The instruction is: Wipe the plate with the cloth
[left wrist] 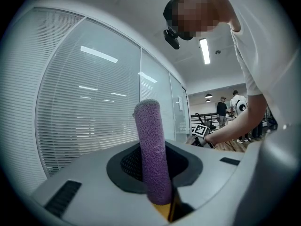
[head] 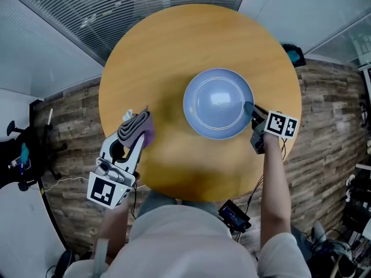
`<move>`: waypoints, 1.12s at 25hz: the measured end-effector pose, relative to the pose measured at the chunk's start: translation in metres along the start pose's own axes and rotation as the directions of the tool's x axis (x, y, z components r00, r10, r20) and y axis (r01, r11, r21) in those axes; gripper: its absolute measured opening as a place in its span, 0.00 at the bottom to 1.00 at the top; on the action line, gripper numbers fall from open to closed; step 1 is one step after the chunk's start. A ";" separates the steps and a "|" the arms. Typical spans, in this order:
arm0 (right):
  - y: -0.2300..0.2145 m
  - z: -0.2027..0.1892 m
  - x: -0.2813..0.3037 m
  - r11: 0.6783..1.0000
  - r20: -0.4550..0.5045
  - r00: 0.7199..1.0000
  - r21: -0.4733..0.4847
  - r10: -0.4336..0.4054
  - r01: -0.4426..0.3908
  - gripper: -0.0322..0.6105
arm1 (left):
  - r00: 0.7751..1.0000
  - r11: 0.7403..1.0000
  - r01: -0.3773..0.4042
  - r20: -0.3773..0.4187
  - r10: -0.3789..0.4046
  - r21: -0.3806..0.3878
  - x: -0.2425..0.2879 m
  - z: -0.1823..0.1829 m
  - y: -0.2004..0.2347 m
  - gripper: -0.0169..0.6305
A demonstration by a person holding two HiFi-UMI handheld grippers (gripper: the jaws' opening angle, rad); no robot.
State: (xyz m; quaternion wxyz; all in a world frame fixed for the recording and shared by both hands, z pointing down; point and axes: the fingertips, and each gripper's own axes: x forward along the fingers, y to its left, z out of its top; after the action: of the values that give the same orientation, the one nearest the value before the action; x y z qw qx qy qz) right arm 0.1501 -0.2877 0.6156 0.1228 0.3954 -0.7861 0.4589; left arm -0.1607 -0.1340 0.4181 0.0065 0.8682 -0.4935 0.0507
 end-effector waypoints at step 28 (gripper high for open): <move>0.139 0.035 -0.114 0.983 0.249 0.965 -0.176 0.089 -0.045 0.10 | 0.990 0.989 0.063 0.116 -0.079 0.135 -0.013 0.087 -0.020 0.15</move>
State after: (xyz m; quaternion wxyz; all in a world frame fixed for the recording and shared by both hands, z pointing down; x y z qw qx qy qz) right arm 0.1289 -0.2216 0.4468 0.0380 0.4126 -0.8444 0.3397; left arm -0.1433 -0.1176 0.3315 -0.0787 0.8853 -0.4573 0.0299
